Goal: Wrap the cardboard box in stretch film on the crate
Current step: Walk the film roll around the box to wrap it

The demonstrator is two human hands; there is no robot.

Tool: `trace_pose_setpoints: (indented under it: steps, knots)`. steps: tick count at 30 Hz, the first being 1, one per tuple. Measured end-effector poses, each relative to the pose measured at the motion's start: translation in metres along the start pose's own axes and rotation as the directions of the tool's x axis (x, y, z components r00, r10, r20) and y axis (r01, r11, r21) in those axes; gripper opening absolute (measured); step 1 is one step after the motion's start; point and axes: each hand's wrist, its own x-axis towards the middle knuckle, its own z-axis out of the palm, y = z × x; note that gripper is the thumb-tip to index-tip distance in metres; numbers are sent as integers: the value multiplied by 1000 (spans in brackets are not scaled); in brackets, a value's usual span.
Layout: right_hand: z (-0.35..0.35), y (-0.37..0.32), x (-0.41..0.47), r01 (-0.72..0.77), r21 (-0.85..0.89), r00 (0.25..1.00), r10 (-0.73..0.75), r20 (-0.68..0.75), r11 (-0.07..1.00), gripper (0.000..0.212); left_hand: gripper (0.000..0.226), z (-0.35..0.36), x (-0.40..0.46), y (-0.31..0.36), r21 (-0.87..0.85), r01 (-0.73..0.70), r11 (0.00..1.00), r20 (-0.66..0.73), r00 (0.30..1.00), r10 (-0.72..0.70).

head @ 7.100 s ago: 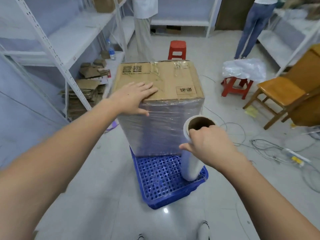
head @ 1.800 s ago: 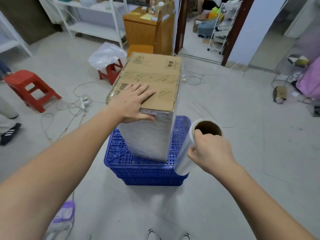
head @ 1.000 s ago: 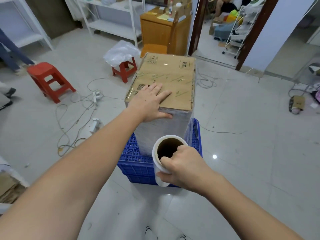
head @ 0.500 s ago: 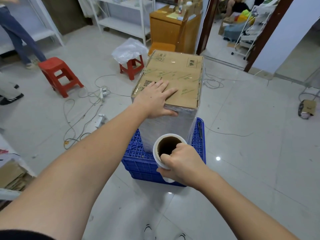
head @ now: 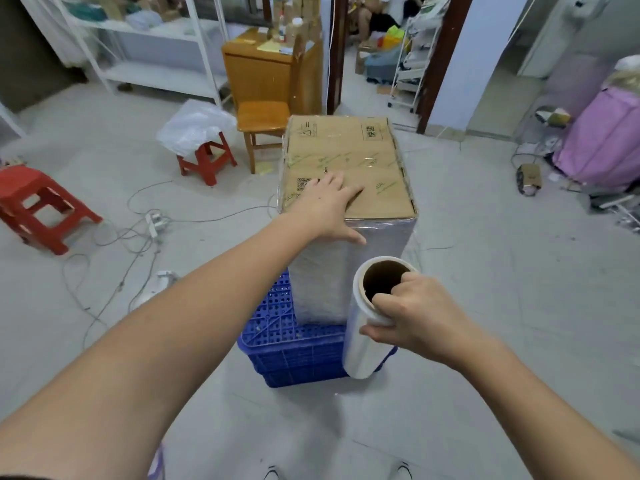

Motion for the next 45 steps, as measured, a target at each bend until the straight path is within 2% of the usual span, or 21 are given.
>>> trace_pose_setpoints:
  steps: [3, 8, 13, 18, 24, 31, 35, 37, 39, 42, 45]
  knots:
    - [0, -20, 7, -40, -13, 999, 40, -4, 999, 59, 109, -3, -2, -16, 130, -105, 986, -68, 991, 114]
    - [5, -52, 11, -89, -60, 996, 88, -13, 994, 58, 99, 6, -13, -20, 73, -155, 985, -105, 981, 162]
    - [10, -61, 16, -173, -9, 981, 172, -85, 985, 56, 96, 7, -13, -19, 76, -150, 986, -103, 982, 157]
    - [20, -71, 33, -99, -31, 995, 99, -11, 995, 57, 97, 9, -14, -19, 77, -149, 986, -109, 982, 157]
    - [11, -75, 48, -108, -99, 990, 116, 82, 989, 54, 98, 6, -15, -18, 70, -144, 987, -99, 984, 151]
    - [14, -100, 43, -302, -297, 936, 341, 89, 906, 50, 99, 2, -13, -12, 64, -134, 989, -82, 987, 139]
    - [16, -103, 41, -293, -226, 933, 329, 143, 929, 39, 99, 1, -15, -13, 56, -123, 991, -79, 989, 127]
    - [13, -108, 41, -335, -139, 921, 355, 160, 932, 28, 99, 0, -14, -11, 56, -121, 991, -77, 989, 125]
    - [11, -117, 42, -364, -139, 904, 386, 187, 921, 21, 100, -2, -13, -10, 51, -121, 991, -72, 990, 124]
    - [10, -129, 44, -431, -123, 862, 448, 237, 894, 19, 101, -2, -13, -11, 38, -120, 992, -66, 990, 123]
    - [14, -135, 47, -486, -126, 837, 502, 217, 865, 19, 103, -2, -13, -15, 9, -121, 993, -70, 990, 121]
